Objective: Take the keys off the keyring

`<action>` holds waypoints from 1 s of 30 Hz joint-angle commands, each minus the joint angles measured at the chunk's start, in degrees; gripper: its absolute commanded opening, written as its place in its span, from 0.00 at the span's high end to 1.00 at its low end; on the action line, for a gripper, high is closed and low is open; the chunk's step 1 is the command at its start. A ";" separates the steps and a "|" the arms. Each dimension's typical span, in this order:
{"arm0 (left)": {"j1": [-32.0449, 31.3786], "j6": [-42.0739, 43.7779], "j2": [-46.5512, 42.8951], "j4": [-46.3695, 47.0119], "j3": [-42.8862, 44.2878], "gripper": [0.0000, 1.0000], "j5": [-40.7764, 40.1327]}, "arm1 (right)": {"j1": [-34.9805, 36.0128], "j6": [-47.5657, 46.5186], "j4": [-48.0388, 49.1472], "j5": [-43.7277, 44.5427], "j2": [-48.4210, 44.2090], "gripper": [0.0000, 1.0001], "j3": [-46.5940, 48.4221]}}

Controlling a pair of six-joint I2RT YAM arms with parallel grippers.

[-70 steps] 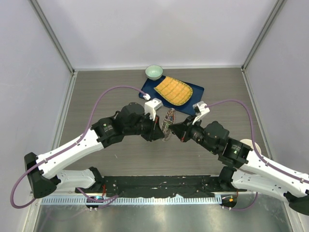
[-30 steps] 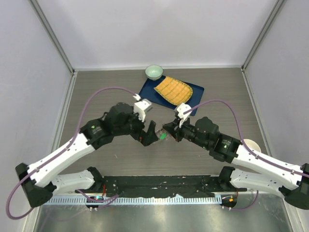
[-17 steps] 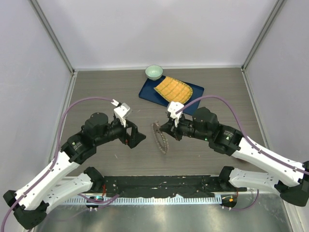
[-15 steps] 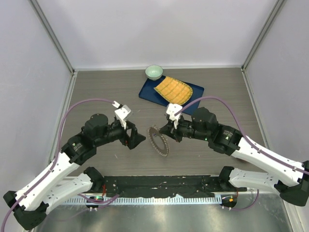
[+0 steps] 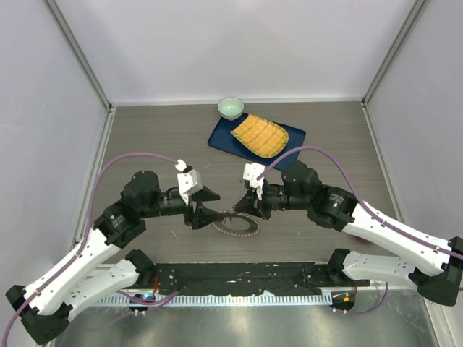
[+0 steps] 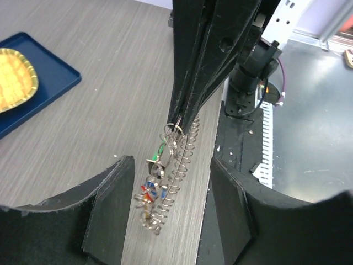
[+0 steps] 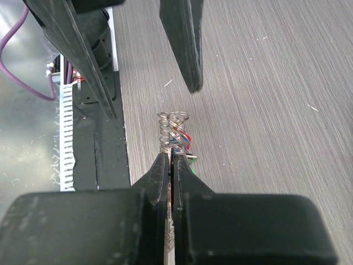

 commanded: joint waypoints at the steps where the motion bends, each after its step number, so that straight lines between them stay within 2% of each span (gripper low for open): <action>1: 0.25 1.80 4.48 2.78 2.28 0.40 6.14 | -0.24 1.69 8.07 -1.75 -1.35 0.99 0.86; 6: 0.25 1.71 5.72 4.61 1.84 0.40 7.81 | -0.15 2.93 11.06 -1.92 -1.62 0.99 -0.28; 15: 0.25 3.29 7.48 5.85 1.93 0.58 6.58 | -0.15 3.54 12.82 -2.89 -1.09 0.99 -0.98; 24: 0.25 4.88 8.01 4.71 1.66 0.62 7.11 | -0.15 3.98 14.14 -3.77 -2.23 0.99 -2.39; 30: 0.25 5.14 8.27 4.71 1.49 0.82 7.55 | -0.15 4.42 14.49 -3.86 -2.58 0.99 -2.74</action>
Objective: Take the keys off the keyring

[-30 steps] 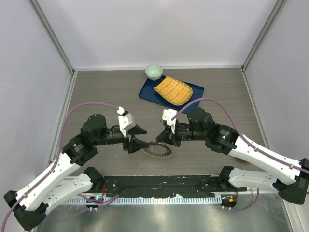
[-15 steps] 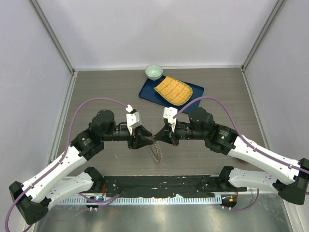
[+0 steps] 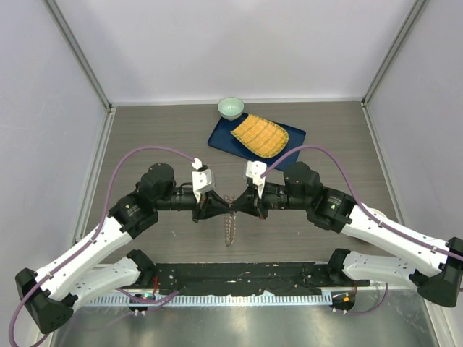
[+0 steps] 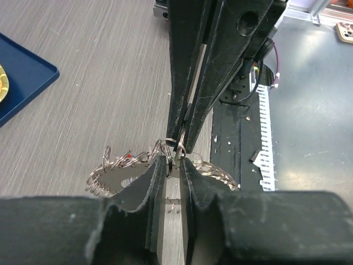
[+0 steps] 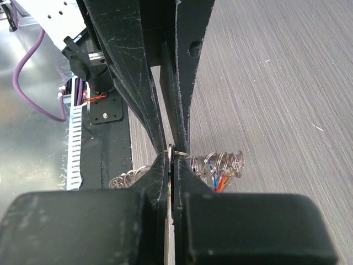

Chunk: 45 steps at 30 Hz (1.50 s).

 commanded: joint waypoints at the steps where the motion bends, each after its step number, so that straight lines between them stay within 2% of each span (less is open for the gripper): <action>1: 0.25 1.10 -0.04 1.80 0.94 0.86 1.52 | -0.02 0.84 5.62 -1.41 -2.21 0.99 0.43; 5: 0.25 1.45 -0.47 1.10 0.59 0.89 1.61 | -0.02 0.92 5.97 -1.50 -2.74 0.99 0.43; 9: 0.25 2.50 -0.56 0.39 0.68 0.79 1.26 | -0.02 1.19 6.32 -2.03 -2.74 0.99 0.34; 11: 0.25 2.77 -0.48 -0.13 0.85 0.80 0.99 | -0.02 1.36 6.50 -2.11 -2.65 0.99 0.16; 14: 0.25 3.29 -0.21 -0.75 1.20 0.98 2.30 | -0.02 1.71 7.02 -2.82 -2.30 0.99 0.25; 15: 0.25 3.21 0.05 -0.84 1.29 1.00 2.57 | -0.11 1.80 7.20 -2.90 -2.21 0.99 0.34; 23: 0.25 2.33 -0.04 -1.81 1.38 1.00 1.08 | -0.02 3.12 7.46 0.15 -3.26 0.99 -0.80; 25: 0.16 1.98 -0.39 -1.28 1.47 1.00 0.11 | -0.02 3.56 7.46 2.09 -3.71 0.95 -2.21; 26: 0.25 1.80 -0.65 -1.28 1.47 1.00 -0.24 | -0.11 3.82 7.46 2.97 -4.14 0.89 -2.73; 32: 0.25 1.80 -0.74 -1.37 1.99 1.00 -2.52 | -0.02 5.58 7.46 5.88 -5.02 0.75 -6.25; 42: 0.25 2.15 -0.04 -0.05 1.56 1.00 -1.65 | -0.02 7.17 8.25 7.99 -6.96 0.70 -8.80; 43: 0.25 2.41 0.05 -0.05 1.64 1.00 -1.21 | -0.02 7.08 8.08 7.99 -7.13 0.68 -8.80; 45: 0.16 3.12 0.23 0.04 1.64 1.00 0.28 | -0.02 6.47 8.17 8.17 -7.31 0.59 -8.98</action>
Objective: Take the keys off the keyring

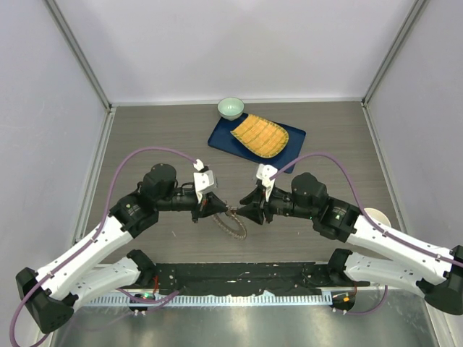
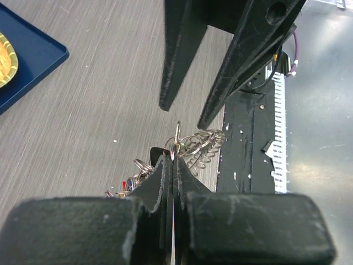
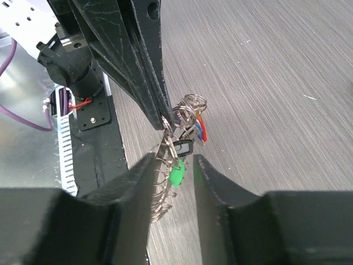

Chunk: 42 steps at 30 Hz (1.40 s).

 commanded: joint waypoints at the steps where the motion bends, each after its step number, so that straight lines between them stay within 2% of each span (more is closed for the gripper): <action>1: 0.25 1.11 -0.06 3.49 1.64 1.00 3.74 | 0.04 -0.20 3.42 1.13 -1.65 0.52 -0.21; 4: 0.25 3.74 0.29 3.06 1.73 1.00 6.11 | 0.04 -0.64 3.51 1.04 -2.26 0.46 -0.56; 8: 0.25 9.19 0.12 3.05 1.29 1.00 9.81 | 0.04 -0.56 4.04 1.30 -4.02 0.45 -1.09; 11: 0.25 9.55 0.03 4.63 1.20 1.00 8.40 | 0.04 -0.56 4.39 2.19 -4.73 0.50 -1.71; 19: 0.25 8.94 2.31 6.39 2.61 1.00 9.10 | 0.04 1.55 6.05 -4.05 -5.17 0.57 -4.17; 24: 0.25 8.67 2.84 6.92 2.96 1.00 8.49 | 0.04 1.91 6.50 -4.41 -4.29 0.57 -5.31; 32: 0.25 7.88 2.67 8.33 1.73 1.00 7.87 | 0.04 4.45 13.17 -3.97 -1.04 0.64 -6.37; 35: 0.25 7.18 2.49 9.12 0.94 1.00 7.52 | 0.04 5.68 14.67 -2.30 0.19 0.74 -6.19; 39: 0.25 6.91 2.05 9.47 0.68 1.00 5.42 | 0.04 6.12 14.59 1.47 -0.06 0.99 -6.54; 42: 0.25 7.09 1.79 8.94 0.50 1.00 3.40 | 0.04 5.25 13.19 3.85 -2.08 0.99 -6.54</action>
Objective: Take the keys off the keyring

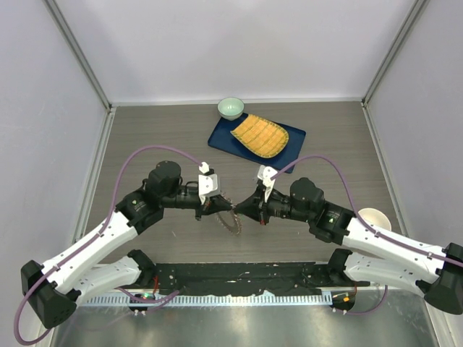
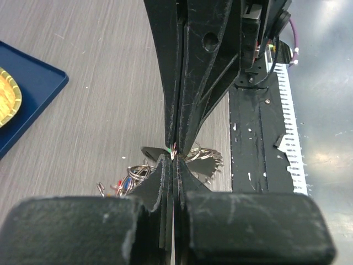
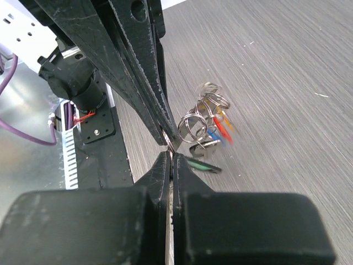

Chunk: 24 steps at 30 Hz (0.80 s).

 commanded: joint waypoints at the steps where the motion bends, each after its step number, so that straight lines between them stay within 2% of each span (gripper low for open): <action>1: 0.12 -0.32 -1.58 5.49 0.46 1.00 -2.59 | 0.07 -0.81 3.04 4.94 -3.46 0.99 -0.33; 5: 0.12 -0.15 -1.40 4.35 0.45 1.00 -2.95 | 0.07 -4.23 2.69 6.09 -5.58 0.99 -0.16; 9: 0.12 0.38 -1.23 2.33 0.72 1.00 -3.22 | -0.02 -8.10 -4.14 8.99 -4.35 0.99 2.82; 15: 0.12 0.03 -1.40 1.80 0.46 1.00 -4.09 | 0.07 -9.34 -8.65 9.53 -4.26 0.99 4.59; 24: 0.12 -1.20 -1.14 2.24 0.19 1.00 -3.57 | 0.07 -14.34 -3.55 10.32 -8.74 0.99 1.07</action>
